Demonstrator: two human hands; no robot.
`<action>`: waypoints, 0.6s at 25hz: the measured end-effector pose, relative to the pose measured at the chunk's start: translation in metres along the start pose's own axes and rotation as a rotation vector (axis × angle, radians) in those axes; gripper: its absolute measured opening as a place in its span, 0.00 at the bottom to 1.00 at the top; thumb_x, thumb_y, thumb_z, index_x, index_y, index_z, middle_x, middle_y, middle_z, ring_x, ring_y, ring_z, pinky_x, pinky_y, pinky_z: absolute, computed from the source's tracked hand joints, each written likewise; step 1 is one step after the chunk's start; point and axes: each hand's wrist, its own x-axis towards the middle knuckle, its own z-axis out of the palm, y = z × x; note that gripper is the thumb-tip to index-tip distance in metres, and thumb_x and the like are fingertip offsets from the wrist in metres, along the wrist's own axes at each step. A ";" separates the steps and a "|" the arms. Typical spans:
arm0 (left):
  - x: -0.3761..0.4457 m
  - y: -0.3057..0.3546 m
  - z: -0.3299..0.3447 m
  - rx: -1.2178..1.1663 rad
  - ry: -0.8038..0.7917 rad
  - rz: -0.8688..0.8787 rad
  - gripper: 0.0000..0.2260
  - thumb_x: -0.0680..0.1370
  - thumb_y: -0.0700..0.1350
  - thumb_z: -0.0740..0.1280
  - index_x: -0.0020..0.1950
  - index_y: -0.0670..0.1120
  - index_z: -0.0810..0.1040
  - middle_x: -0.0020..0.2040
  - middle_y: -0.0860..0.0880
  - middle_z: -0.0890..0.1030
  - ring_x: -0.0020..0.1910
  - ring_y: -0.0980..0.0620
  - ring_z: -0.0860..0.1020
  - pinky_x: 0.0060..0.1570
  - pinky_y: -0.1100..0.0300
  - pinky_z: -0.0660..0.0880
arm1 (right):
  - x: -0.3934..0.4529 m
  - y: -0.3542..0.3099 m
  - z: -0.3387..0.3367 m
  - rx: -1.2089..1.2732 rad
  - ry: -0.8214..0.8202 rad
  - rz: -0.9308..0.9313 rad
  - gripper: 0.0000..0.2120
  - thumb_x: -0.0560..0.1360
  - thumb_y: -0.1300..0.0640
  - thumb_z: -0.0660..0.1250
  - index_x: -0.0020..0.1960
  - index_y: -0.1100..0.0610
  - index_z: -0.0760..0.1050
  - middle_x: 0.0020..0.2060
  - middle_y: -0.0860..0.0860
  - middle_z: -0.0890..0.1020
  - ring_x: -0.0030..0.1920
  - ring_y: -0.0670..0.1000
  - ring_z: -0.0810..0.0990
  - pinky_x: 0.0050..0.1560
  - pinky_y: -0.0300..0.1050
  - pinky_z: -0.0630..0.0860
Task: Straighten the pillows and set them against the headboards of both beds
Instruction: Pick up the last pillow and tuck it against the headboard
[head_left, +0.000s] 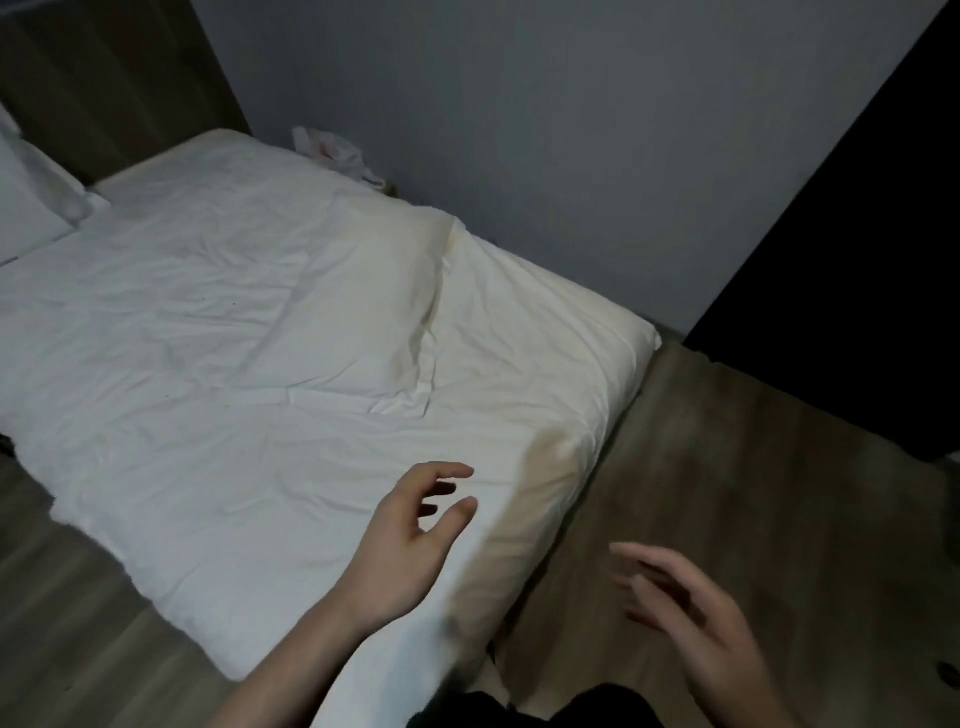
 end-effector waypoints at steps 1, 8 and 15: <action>0.016 0.013 0.013 -0.001 -0.013 0.014 0.09 0.81 0.49 0.69 0.61 0.59 0.79 0.63 0.63 0.79 0.64 0.65 0.76 0.63 0.62 0.73 | 0.010 0.001 -0.015 0.005 0.020 0.020 0.13 0.78 0.68 0.68 0.55 0.56 0.86 0.48 0.53 0.89 0.54 0.54 0.88 0.49 0.42 0.83; 0.110 0.063 0.118 0.024 0.076 -0.050 0.09 0.81 0.49 0.70 0.60 0.57 0.80 0.62 0.63 0.80 0.63 0.65 0.77 0.63 0.59 0.75 | 0.139 -0.026 -0.123 0.031 -0.073 0.023 0.14 0.70 0.46 0.75 0.53 0.49 0.87 0.47 0.58 0.89 0.50 0.52 0.87 0.49 0.39 0.81; 0.177 0.145 0.232 -0.061 0.356 -0.114 0.08 0.81 0.48 0.69 0.60 0.57 0.81 0.61 0.61 0.82 0.61 0.64 0.79 0.55 0.66 0.73 | 0.297 -0.097 -0.255 -0.173 -0.333 -0.091 0.11 0.79 0.65 0.70 0.56 0.52 0.85 0.50 0.54 0.88 0.55 0.55 0.86 0.63 0.60 0.79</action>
